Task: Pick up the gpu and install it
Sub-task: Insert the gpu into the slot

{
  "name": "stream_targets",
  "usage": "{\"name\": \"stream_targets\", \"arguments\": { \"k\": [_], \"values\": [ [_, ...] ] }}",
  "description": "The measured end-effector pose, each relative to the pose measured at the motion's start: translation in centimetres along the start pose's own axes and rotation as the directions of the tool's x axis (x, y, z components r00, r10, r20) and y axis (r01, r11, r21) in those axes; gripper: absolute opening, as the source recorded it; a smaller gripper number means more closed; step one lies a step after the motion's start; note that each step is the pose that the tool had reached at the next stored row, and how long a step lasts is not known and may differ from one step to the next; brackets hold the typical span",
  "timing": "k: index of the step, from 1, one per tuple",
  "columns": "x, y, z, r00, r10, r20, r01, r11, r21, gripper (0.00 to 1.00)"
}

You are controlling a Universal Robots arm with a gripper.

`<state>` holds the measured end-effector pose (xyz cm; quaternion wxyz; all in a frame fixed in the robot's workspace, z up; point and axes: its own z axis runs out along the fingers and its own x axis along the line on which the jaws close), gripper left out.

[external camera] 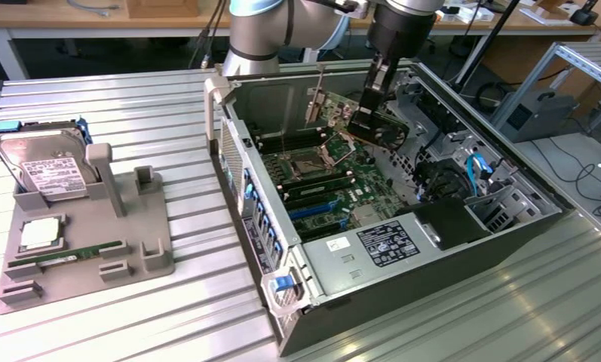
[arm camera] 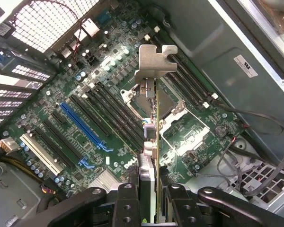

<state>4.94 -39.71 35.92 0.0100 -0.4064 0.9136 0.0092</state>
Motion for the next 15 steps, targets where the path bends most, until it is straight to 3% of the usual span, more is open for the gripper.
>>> {"name": "stream_targets", "arguments": {
  "k": [15],
  "values": [
    [0.0,0.0,0.04,0.9952,-0.097,-0.0008,0.097,0.9952,-0.0025,0.27]
  ]
}}
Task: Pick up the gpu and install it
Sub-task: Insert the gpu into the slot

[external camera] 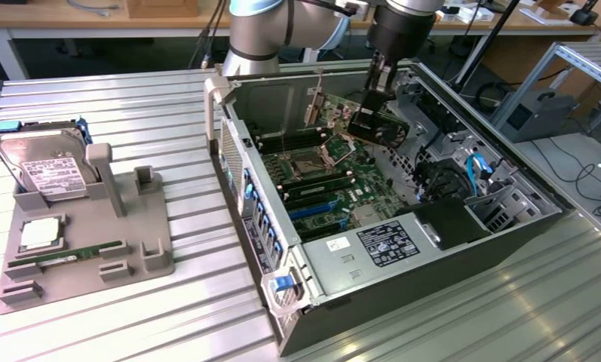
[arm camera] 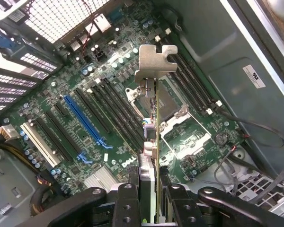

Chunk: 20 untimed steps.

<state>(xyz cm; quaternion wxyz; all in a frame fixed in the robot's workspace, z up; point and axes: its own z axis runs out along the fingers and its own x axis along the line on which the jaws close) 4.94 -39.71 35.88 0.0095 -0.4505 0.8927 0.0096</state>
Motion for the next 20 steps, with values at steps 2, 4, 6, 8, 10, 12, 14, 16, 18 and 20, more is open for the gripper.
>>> {"name": "stream_targets", "arguments": {
  "k": [2,4,6,8,10,12,14,16,18,20],
  "values": [
    [0.0,0.0,0.01,0.9999,-0.013,-0.0001,0.013,0.9999,-0.0004,0.27],
    [0.0,0.0,0.01,0.9996,-0.027,-0.0003,0.027,0.9996,-0.0007,0.27],
    [0.0,0.0,0.02,0.9993,-0.037,-0.0003,0.037,0.9993,-0.001,0.27],
    [0.0,0.0,0.02,0.999,-0.045,-0.0004,0.045,0.999,-0.0012,0.27],
    [0.0,0.0,0.02,0.9985,-0.054,-0.0004,0.054,0.9985,-0.0014,0.27],
    [0.0,0.0,0.03,0.9979,-0.064,-0.0005,0.064,0.9979,-0.0017,0.27],
    [0.0,0.0,0.03,0.9973,-0.074,-0.0005,0.074,0.9973,-0.0019,0.27],
    [0.0,0.0,0.04,0.9962,-0.087,-0.0007,0.087,0.9962,-0.0023,0.27],
    [0.0,0.0,0.04,0.9954,-0.096,-0.0007,0.096,0.9954,-0.0025,0.27],
    [0.0,0.0,0.04,0.9941,-0.108,-0.0008,0.108,0.9941,-0.0028,0.27]
  ]
}}
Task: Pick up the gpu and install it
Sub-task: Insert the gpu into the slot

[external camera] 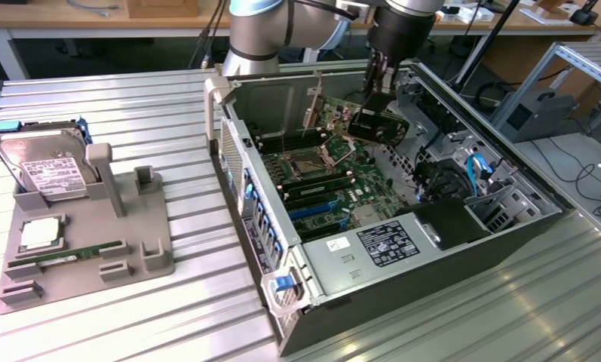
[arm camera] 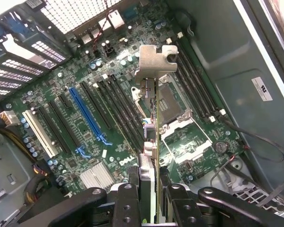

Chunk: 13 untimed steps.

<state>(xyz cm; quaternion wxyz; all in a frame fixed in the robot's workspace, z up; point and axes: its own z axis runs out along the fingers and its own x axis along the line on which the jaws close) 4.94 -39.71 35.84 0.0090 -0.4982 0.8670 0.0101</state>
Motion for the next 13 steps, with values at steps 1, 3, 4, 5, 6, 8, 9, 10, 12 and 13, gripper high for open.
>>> {"name": "stream_targets", "arguments": {
  "k": [1,3,4,5,6,8,9,10,12,13],
  "values": [
    [0.0,0.0,0.0,1.0,-0.007,-0.0001,0.007,1.0,-0.0002,0.27],
    [0.0,0.0,0.01,0.9999,-0.016,-0.0002,0.016,0.9999,-0.0004,0.27],
    [0.0,0.0,0.01,0.9998,-0.019,-0.0002,0.019,0.9998,-0.0005,0.27],
    [0.0,0.0,0.01,0.9997,-0.025,-0.0002,0.025,0.9997,-0.0006,0.27],
    [0.0,0.0,0.01,0.9995,-0.031,-0.0003,0.031,0.9995,-0.0008,0.27],
    [0.0,0.0,0.02,0.999,-0.044,-0.0004,0.044,0.999,-0.0012,0.27],
    [0.0,0.0,0.02,0.9987,-0.052,-0.0004,0.052,0.9987,-0.0013,0.27],
    [0.0,0.0,0.02,0.9982,-0.06,-0.0005,0.06,0.9982,-0.0015,0.27],
    [0.0,0.0,0.02,0.9978,-0.067,-0.0006,0.067,0.9977,-0.0017,0.27],
    [0.0,0.0,0.03,0.9974,-0.072,-0.0006,0.072,0.9974,-0.0019,0.27]
  ]
}}
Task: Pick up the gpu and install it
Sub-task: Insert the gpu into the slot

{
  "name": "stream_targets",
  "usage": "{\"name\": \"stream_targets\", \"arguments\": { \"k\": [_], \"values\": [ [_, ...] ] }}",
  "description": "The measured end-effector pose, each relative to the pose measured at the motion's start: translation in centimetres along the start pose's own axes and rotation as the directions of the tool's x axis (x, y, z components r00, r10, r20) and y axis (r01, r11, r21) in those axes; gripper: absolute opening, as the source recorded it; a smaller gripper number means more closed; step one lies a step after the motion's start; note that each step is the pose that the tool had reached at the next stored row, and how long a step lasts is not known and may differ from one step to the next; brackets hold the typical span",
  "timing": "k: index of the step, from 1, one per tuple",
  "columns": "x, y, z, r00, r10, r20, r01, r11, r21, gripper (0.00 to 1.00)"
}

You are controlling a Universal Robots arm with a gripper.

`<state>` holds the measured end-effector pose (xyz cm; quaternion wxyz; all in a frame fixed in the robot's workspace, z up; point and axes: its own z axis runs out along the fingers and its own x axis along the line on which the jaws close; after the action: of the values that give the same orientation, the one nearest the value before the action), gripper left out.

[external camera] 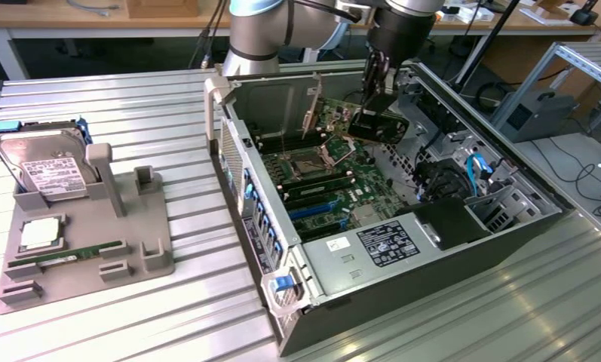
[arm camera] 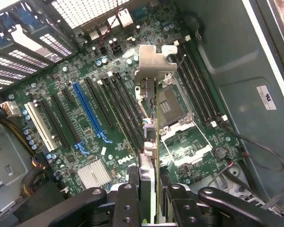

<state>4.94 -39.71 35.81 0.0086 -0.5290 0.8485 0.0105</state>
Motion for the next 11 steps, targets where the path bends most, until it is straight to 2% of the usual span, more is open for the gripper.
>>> {"name": "stream_targets", "arguments": {
  "k": [11],
  "values": [
    [0.0,0.0,0.02,0.9984,-0.056,-0.0005,0.056,0.9984,-0.0014,0.27]
  ]
}}
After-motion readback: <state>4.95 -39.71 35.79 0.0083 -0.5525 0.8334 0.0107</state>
